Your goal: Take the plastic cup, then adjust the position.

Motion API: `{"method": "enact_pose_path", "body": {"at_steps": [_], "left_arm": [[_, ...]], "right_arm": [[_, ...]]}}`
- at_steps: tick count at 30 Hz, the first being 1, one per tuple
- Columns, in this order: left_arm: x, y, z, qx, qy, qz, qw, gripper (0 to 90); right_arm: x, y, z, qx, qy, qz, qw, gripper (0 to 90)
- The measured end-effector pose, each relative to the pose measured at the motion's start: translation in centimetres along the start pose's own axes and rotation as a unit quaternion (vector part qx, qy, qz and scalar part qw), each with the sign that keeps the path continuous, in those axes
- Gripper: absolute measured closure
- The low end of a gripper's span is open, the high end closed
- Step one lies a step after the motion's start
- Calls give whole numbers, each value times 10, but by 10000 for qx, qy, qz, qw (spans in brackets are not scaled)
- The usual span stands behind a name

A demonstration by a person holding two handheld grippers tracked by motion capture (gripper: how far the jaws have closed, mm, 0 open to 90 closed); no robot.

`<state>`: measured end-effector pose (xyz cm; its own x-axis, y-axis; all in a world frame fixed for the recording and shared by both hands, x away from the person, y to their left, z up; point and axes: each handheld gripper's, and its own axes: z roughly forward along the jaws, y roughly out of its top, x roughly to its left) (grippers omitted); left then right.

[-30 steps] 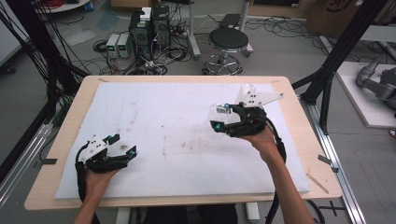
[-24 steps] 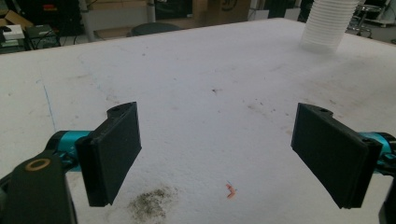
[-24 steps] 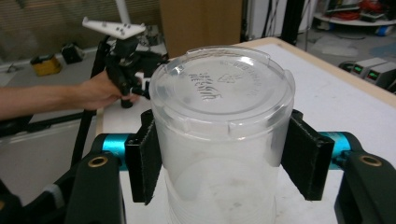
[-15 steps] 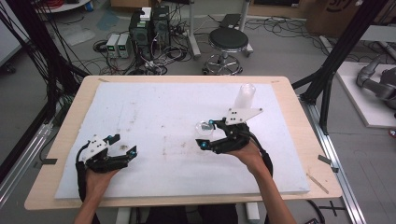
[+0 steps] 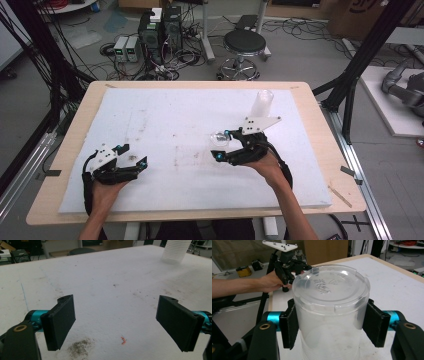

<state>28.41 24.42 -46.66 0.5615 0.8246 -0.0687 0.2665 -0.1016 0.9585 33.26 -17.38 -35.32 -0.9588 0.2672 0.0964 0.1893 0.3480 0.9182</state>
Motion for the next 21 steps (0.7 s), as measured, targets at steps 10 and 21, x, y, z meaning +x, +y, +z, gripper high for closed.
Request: {"method": "enact_pose_path", "body": {"at_steps": [10,21], "left_arm": [[1,0,-1,-30,-29,-66,10000,157],[-2,29,-5,-355,-1202,20,9921,156]], "right_arm": [[0,3,-3,-68,4,-7,10000,370],[0,9,-5,-166,146,-56,9997,370]]}}
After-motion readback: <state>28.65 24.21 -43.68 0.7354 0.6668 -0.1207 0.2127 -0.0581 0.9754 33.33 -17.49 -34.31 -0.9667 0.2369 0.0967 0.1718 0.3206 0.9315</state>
